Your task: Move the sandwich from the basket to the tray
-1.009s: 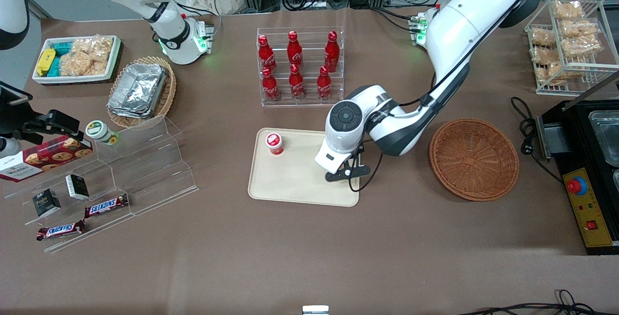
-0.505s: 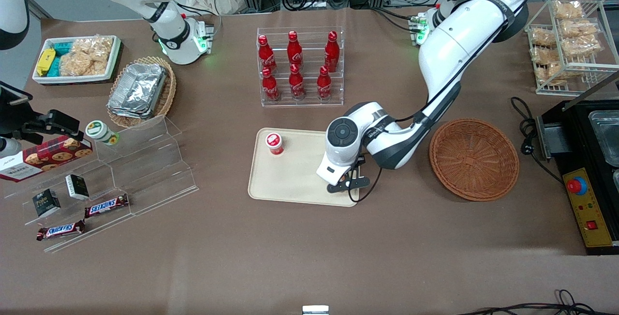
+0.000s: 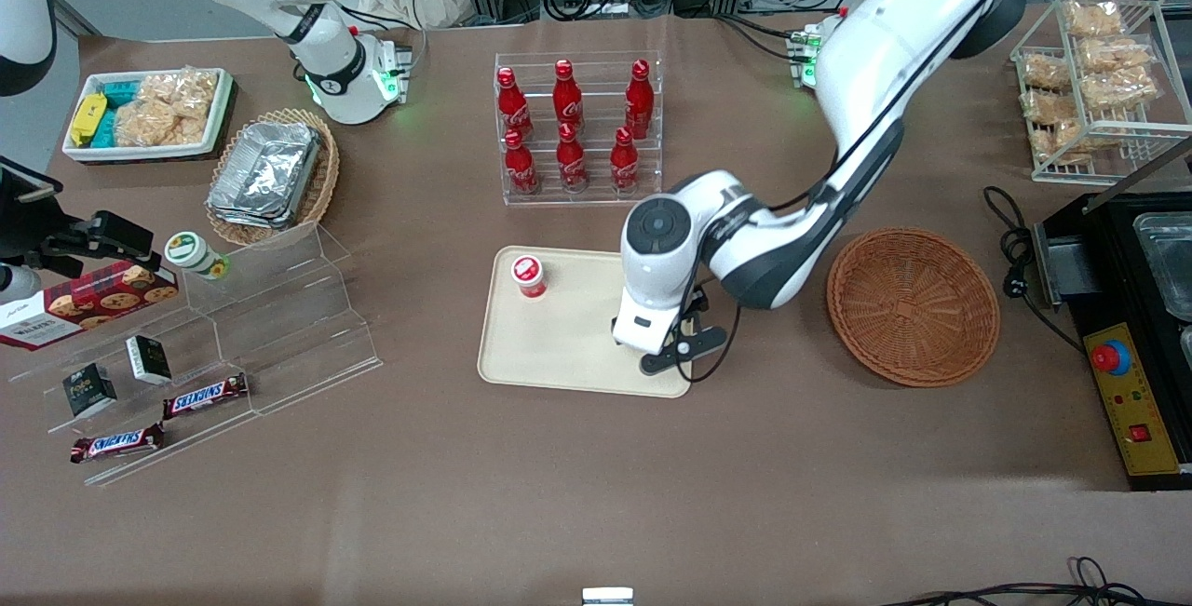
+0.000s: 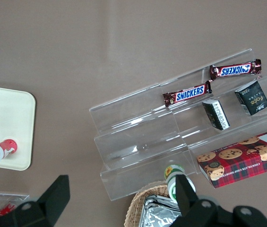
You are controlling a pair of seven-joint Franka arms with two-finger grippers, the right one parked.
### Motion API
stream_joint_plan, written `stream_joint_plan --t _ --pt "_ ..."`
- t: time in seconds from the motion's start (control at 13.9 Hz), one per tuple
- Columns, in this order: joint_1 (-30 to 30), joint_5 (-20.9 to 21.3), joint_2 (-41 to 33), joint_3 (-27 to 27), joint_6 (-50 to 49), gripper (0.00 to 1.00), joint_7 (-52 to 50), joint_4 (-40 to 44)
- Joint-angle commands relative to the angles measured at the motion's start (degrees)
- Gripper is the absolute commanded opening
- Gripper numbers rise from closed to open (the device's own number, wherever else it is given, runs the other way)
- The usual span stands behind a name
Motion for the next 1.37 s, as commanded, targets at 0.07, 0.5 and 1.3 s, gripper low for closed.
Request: stream_joint_plan --t 0.07,0.5,1.3 --pt "5.46 -5.98 -13.35 0.38 -5.18 1.00 -2.83 -3.35" --pt "16.98 -19.69 -27.87 0.29 -15.02 1.00 13.92 -5.46" --pt "7.78 -32.79 -41.23 33.31 -23.04 1.00 62.87 -9.58"
